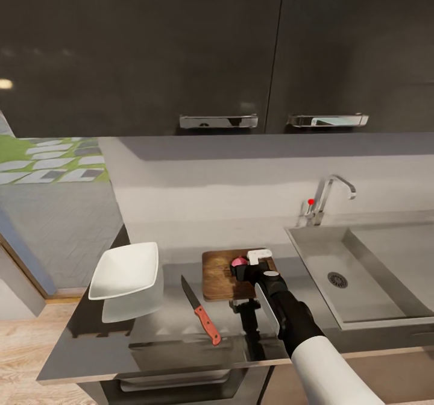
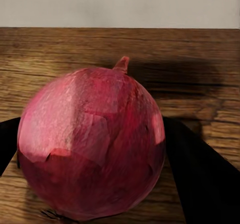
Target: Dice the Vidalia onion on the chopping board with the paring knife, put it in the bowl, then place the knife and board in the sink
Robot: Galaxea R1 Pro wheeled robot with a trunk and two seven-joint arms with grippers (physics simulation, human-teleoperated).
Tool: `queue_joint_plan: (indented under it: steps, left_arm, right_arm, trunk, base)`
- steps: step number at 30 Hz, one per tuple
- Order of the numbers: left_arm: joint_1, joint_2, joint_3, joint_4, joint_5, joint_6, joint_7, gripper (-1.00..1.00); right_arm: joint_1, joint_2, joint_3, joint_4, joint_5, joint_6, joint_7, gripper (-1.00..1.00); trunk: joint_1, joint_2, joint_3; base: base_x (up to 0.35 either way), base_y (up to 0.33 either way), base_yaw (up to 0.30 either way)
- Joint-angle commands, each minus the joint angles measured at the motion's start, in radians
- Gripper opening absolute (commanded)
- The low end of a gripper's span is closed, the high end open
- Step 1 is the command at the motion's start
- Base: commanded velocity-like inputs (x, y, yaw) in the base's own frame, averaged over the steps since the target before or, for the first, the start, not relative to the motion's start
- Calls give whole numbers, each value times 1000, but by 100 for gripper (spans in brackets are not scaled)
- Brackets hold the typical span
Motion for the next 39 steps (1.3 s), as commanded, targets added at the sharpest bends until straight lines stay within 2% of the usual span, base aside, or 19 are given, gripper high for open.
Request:
queue_joint_plan:
  steps: [1, 24, 39]
  left_arm:
    - [0, 0, -2, -1, 10, -2, 4, 100]
    - [0, 0, -2, -1, 10, -2, 4, 100]
    - [0, 0, -2, 0, 10, -2, 4, 100]
  right_arm:
    - [-1, 0, 2, -1, -6, 5, -5, -100]
    - [-1, 0, 2, -1, -5, 5, -4, -100]
    - [0, 0, 2, -1, -6, 5, -4, -100]
  trunk:
    - [1, -2, -3]
    - [1, -2, -18]
    - [1, -2, 0]
  base:
    - [0, 0, 0]
    - [0, 0, 0]
    - [0, 0, 0]
